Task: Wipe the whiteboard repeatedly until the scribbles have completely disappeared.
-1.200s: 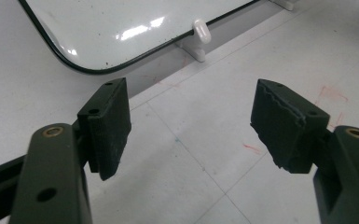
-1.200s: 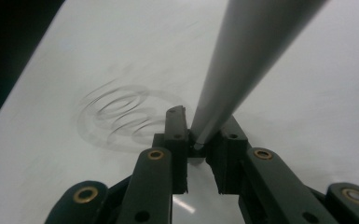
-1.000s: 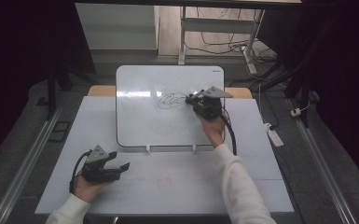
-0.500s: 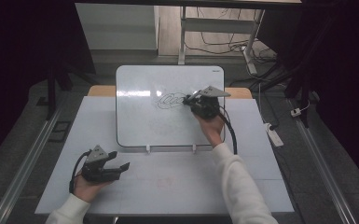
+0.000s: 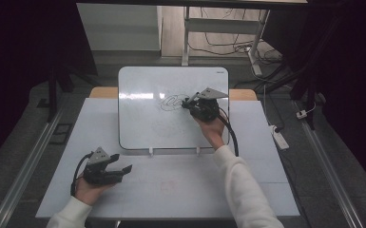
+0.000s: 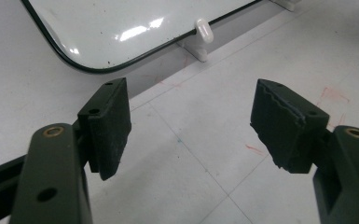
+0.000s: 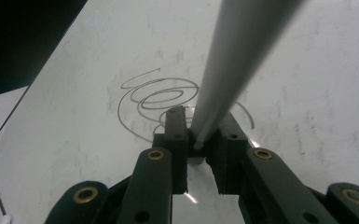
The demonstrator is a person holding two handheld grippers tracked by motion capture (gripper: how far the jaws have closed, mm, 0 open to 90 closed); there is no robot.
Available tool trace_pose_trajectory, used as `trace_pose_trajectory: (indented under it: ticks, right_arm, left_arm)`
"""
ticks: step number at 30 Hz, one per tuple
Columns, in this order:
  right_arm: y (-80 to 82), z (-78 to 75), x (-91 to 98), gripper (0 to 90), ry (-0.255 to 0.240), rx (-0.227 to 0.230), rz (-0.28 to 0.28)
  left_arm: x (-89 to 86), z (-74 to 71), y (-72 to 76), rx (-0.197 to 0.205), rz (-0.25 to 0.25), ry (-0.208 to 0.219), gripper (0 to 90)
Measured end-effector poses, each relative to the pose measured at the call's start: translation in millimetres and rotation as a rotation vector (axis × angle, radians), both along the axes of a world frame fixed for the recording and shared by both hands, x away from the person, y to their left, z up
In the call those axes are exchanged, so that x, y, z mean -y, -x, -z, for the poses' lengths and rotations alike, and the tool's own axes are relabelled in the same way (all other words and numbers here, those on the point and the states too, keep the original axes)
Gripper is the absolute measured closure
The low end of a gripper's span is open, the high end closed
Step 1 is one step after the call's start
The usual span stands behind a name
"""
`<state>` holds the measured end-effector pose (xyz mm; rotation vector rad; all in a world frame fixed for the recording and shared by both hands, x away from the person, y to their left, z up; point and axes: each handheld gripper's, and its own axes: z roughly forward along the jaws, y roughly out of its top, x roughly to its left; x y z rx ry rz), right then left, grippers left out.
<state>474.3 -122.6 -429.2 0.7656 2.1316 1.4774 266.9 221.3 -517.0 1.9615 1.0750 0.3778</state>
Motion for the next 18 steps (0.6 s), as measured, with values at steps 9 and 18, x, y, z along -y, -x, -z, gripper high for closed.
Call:
trace_pose_trajectory:
  ticks: [9, 18]
  right_arm:
    - [-5.0, -0.5, 0.8, 77.3, -0.058, -0.035, 0.001]
    - [-15.7, -11.1, 11.8, 77.3, -0.100, 0.009, 0.093]
  left_arm:
    - [-0.7, -0.2, 0.0, 0.002, -0.001, 0.001, 29.0]
    - [0.4, -0.9, 1.3, 0.005, -0.002, 0.001, 29.0]
